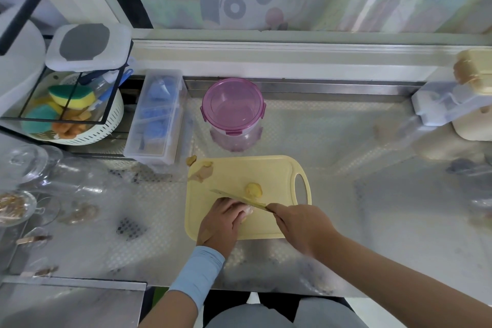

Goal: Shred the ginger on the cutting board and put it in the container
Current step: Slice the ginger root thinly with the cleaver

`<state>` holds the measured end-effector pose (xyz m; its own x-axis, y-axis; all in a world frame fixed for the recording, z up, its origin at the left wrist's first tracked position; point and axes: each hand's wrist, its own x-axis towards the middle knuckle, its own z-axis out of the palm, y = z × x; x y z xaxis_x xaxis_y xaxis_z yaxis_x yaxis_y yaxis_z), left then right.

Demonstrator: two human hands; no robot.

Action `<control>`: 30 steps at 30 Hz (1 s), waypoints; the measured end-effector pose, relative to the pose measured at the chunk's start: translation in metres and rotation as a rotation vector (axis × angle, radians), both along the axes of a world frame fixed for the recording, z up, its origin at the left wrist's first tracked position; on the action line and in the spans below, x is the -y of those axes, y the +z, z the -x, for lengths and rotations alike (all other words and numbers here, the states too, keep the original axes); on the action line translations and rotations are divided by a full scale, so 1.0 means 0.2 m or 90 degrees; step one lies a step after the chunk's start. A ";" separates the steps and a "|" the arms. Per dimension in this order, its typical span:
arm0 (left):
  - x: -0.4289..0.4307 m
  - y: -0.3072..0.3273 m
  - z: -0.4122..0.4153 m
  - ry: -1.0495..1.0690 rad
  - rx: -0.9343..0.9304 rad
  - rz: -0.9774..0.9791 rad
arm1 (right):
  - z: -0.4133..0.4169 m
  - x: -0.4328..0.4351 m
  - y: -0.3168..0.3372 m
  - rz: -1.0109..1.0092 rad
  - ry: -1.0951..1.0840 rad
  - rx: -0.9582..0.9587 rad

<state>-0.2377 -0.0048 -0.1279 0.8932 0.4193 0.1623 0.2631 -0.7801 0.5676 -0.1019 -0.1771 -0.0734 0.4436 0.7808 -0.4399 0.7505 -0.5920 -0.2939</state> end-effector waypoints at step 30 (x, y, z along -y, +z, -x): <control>-0.01 0.03 -0.01 0.009 -0.023 0.067 | -0.04 -0.07 -0.01 0.056 0.014 -0.034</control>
<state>-0.2364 -0.0021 -0.1220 0.8917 0.4447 0.0838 0.2957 -0.7127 0.6361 -0.0929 -0.1632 -0.0749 0.4009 0.7470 -0.5303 0.7481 -0.6011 -0.2812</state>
